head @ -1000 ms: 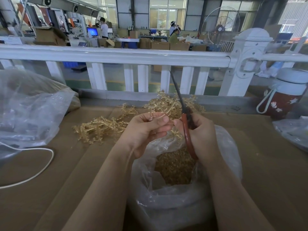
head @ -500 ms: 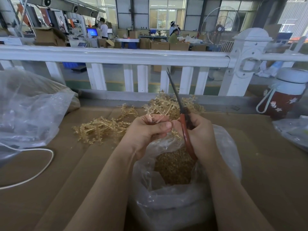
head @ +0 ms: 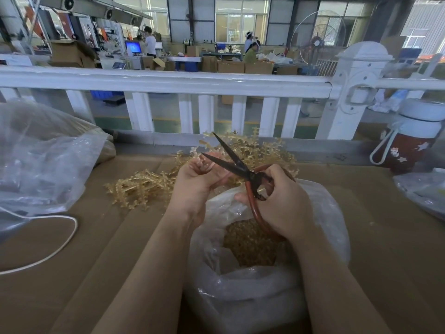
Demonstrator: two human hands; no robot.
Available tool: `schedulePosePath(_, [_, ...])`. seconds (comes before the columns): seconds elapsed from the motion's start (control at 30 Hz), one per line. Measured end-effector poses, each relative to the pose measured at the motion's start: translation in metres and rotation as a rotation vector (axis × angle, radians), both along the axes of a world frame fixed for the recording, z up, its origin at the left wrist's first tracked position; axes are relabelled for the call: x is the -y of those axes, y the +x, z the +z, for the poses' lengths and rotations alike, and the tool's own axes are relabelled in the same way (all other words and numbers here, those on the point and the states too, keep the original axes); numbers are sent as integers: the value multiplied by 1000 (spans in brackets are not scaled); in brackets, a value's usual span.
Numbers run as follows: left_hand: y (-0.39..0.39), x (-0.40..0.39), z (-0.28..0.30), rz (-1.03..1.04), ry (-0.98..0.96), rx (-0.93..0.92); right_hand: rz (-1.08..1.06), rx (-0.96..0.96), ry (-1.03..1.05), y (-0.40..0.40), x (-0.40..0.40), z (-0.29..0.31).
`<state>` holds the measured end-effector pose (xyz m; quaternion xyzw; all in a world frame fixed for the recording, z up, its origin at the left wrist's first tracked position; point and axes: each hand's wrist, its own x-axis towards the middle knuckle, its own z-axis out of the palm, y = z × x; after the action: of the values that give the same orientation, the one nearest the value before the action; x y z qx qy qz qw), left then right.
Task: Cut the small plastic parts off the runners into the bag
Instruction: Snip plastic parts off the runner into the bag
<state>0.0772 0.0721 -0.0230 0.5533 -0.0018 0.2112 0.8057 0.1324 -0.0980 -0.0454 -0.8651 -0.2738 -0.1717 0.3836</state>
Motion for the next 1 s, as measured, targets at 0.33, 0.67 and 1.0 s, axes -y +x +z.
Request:
schedulePosePath(0.33, [-3,1,3,-15,43,27,-30,53,-26,0,2,-1])
schedulePosePath(0.67, [-3,0,2,5,46,20,-22,104,-20,0,3,-1])
schedulePosePath(1.0, [-2,-2,2,-17,21,62,-78,168,8,-2,3,-2])
